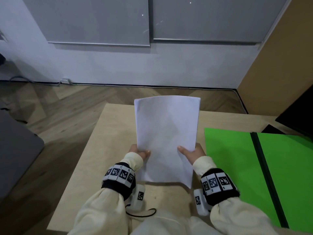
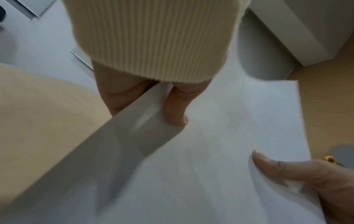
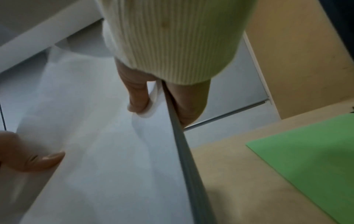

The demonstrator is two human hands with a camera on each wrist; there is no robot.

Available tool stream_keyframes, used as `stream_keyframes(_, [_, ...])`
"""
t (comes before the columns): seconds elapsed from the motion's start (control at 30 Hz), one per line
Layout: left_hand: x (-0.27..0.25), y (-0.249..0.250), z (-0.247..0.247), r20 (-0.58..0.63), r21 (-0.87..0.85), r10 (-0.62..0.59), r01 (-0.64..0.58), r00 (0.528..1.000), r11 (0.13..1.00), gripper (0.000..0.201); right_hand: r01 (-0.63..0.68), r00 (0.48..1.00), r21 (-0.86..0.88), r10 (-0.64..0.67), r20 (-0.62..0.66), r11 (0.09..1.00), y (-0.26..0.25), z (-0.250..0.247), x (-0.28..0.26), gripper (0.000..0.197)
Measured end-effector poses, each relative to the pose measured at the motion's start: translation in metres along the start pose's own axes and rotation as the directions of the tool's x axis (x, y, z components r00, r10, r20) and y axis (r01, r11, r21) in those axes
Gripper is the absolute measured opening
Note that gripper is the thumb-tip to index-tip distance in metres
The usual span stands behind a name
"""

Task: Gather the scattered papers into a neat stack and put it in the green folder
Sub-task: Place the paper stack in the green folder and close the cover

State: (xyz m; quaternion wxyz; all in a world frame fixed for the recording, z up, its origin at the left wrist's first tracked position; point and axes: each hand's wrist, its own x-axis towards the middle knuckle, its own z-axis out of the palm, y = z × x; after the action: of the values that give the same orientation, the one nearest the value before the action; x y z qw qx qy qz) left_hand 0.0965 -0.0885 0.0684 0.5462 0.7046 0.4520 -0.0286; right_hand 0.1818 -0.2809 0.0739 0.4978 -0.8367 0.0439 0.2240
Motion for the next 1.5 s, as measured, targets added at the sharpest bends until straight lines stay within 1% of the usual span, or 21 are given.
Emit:
stream_keyframes(0.13, [-0.008, 0.013, 0.021, 0.156, 0.108, -0.010, -0.007, 0.988, 0.994, 0.058, -0.011, 0.999, 0.009, 0.011, -0.042, 1.000, 0.005, -0.025, 0.001, 0.044])
stream_keyframes(0.2, [-0.013, 0.015, 0.035, 0.250, 0.146, -0.009, -0.028, 0.968, 0.989, 0.058, -0.033, 0.997, 0.023, 0.034, -0.070, 0.999, 0.015, -0.041, 0.003, 0.045])
stream_keyframes(0.3, [-0.024, 0.005, 0.063, 0.319, 0.209, -0.026, -0.044, 0.947, 0.977, 0.047, -0.148, 0.985, -0.040, 0.144, -0.090, 0.988, 0.037, -0.073, 0.008, 0.051])
stream_keyframes(0.4, [-0.031, -0.008, 0.090, 0.356, 0.185, -0.131, 0.067, 0.925, 0.980, 0.032, -0.252, 0.965, -0.126, 0.241, -0.100, 0.959, 0.055, -0.113, 0.012, 0.058])
stream_keyframes(0.5, [-0.035, -0.012, 0.118, 0.335, 0.127, -0.219, 0.186, 0.916, 0.974, 0.019, -0.331, 0.942, -0.193, 0.309, -0.134, 0.924, 0.068, -0.160, 0.017, 0.058])
stream_keyframes(0.53, [-0.037, -0.011, 0.127, 0.324, 0.123, -0.218, 0.188, 0.920, 0.974, 0.015, -0.354, 0.933, -0.220, 0.328, -0.149, 0.909, 0.075, -0.175, 0.019, 0.059])
stream_keyframes(0.6, [-0.038, -0.008, 0.144, 0.296, 0.130, -0.211, 0.180, 0.931, 0.975, 0.018, -0.393, 0.918, -0.292, 0.355, -0.175, 0.872, 0.088, -0.205, 0.023, 0.061])
stream_keyframes(0.67, [-0.035, -0.007, 0.163, 0.282, 0.153, -0.202, 0.164, 0.938, 0.975, 0.012, -0.423, 0.906, -0.321, 0.389, -0.166, 0.847, 0.107, -0.233, 0.033, 0.054])
stream_keyframes(0.7, [-0.034, -0.006, 0.173, 0.275, 0.173, -0.193, 0.149, 0.942, 0.974, 0.013, -0.436, 0.900, -0.314, 0.404, -0.164, 0.844, 0.115, -0.245, 0.036, 0.051])
stream_keyframes(0.77, [-0.031, -0.006, 0.195, 0.253, 0.235, -0.194, 0.134, 0.948, 0.963, 0.029, -0.473, 0.881, -0.292, 0.439, -0.177, 0.831, 0.129, -0.267, 0.040, 0.049])
stream_keyframes(0.83, [-0.031, -0.004, 0.214, 0.237, 0.273, -0.189, 0.121, 0.953, 0.954, 0.034, -0.517, 0.855, -0.261, 0.478, -0.200, 0.815, 0.140, -0.281, 0.041, 0.048])
stream_keyframes(0.9, [-0.033, -0.001, 0.230, 0.235, 0.274, -0.192, 0.125, 0.953, 0.953, 0.033, -0.545, 0.836, -0.238, 0.498, -0.230, 0.804, 0.148, -0.286, 0.046, 0.047])
stream_keyframes(0.97, [-0.037, 0.003, 0.243, 0.240, 0.286, -0.184, 0.112, 0.953, 0.952, 0.032, -0.600, 0.798, -0.258, 0.543, -0.260, 0.757, 0.152, -0.283, 0.049, 0.050])
stream_keyframes(1.07, [-0.049, 0.016, 0.258, 0.232, 0.280, -0.163, 0.095, 0.959, 0.955, 0.040, -0.580, 0.801, -0.199, 0.508, -0.317, 0.790, 0.164, -0.283, 0.058, 0.055])
stream_keyframes(1.13, [-0.054, 0.022, 0.265, 0.207, 0.288, -0.164, 0.100, 0.964, 0.952, 0.049, -0.593, 0.797, -0.201, 0.532, -0.287, 0.780, 0.164, -0.286, 0.057, 0.053])
stream_keyframes(1.2, [-0.055, 0.025, 0.270, 0.182, 0.300, -0.170, 0.110, 0.968, 0.947, 0.053, -0.607, 0.792, -0.325, 0.584, -0.176, 0.725, 0.163, -0.286, 0.054, 0.050])
stream_keyframes(1.23, [-0.056, 0.026, 0.271, 0.182, 0.298, -0.182, 0.123, 0.966, 0.947, 0.055, -0.564, 0.820, -0.378, 0.550, -0.156, 0.734, 0.161, -0.287, 0.053, 0.049])
stream_keyframes(1.37, [-0.059, 0.029, 0.278, 0.215, 0.321, -0.234, 0.158, 0.948, 0.934, 0.059, -0.544, 0.836, -0.408, 0.514, -0.191, 0.733, 0.166, -0.289, 0.060, 0.049])
stream_keyframes(1.4, [-0.059, 0.029, 0.279, 0.212, 0.332, -0.225, 0.147, 0.951, 0.932, 0.059, -0.501, 0.862, -0.450, 0.469, -0.190, 0.739, 0.166, -0.291, 0.061, 0.049])
stream_keyframes(1.47, [-0.060, 0.031, 0.276, 0.202, 0.327, -0.197, 0.123, 0.960, 0.937, 0.057, -0.520, 0.841, -0.476, 0.522, -0.142, 0.709, 0.163, -0.290, 0.056, 0.048])
stream_keyframes(1.5, [-0.059, 0.032, 0.272, 0.195, 0.318, -0.183, 0.114, 0.964, 0.941, 0.056, -0.525, 0.839, -0.431, 0.531, -0.118, 0.734, 0.163, -0.289, 0.054, 0.049])
